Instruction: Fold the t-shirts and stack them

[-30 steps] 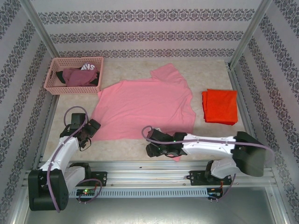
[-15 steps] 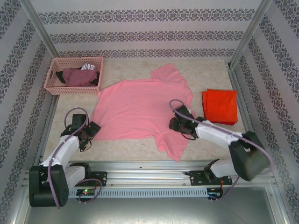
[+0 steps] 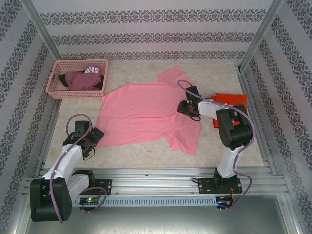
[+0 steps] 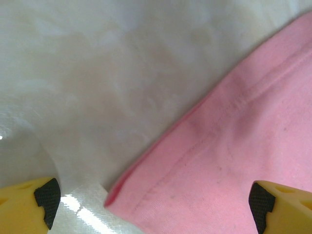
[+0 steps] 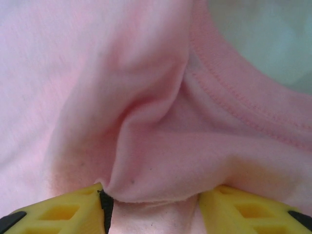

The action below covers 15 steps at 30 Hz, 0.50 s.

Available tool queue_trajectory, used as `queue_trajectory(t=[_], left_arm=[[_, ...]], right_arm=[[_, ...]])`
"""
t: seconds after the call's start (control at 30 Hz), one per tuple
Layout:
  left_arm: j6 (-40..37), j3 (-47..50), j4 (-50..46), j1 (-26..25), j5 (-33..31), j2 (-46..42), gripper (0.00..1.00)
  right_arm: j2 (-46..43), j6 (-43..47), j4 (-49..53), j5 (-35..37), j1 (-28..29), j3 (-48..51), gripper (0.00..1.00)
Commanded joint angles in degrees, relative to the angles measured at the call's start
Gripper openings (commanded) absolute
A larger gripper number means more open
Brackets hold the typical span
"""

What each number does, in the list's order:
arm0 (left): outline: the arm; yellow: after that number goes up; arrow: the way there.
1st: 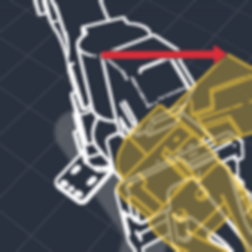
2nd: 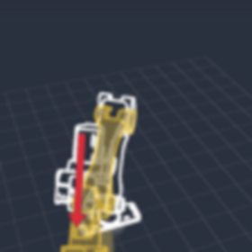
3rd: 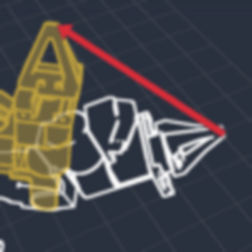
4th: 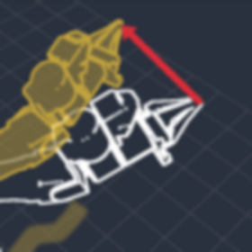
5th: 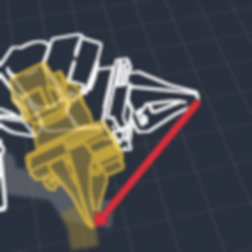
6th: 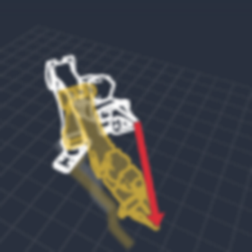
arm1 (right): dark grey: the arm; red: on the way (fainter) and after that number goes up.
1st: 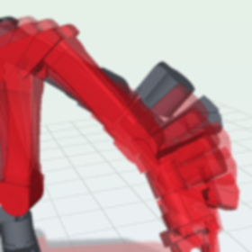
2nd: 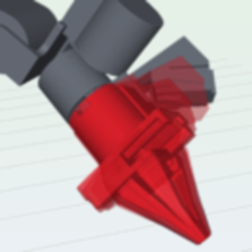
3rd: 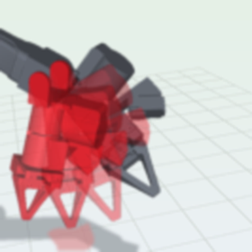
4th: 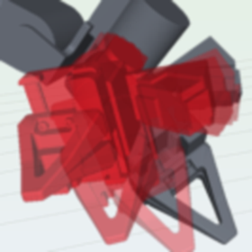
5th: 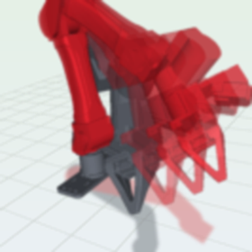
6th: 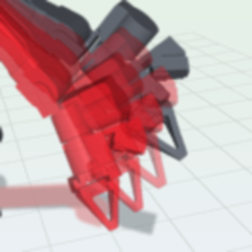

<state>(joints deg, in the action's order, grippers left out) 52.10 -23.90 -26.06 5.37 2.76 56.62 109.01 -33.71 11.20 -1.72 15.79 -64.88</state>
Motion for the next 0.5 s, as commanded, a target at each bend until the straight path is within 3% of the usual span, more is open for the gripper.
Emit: queue_trajectory(t=[0.0, 0.27, 0.47], left_arm=[[-0.34, -0.24, -0.56, 0.52, -1.09, 0.06, 1.00], [0.70, 0.59, -2.61, 0.52, -1.66, -1.76, 1.00], [1.03, 1.12, -3.57, 0.87, -2.76, -3.59, 1.00]], right_arm=[[0.99, 2.51, 2.67, -2.06, -0.60, -1.25, 0.53], [-20.44, 8.72, 4.57, 3.37, 7.52, 9.63, 0.54], [-36.14, 3.28, 10.39, 1.81, 17.75, 22.43, 0.46]])
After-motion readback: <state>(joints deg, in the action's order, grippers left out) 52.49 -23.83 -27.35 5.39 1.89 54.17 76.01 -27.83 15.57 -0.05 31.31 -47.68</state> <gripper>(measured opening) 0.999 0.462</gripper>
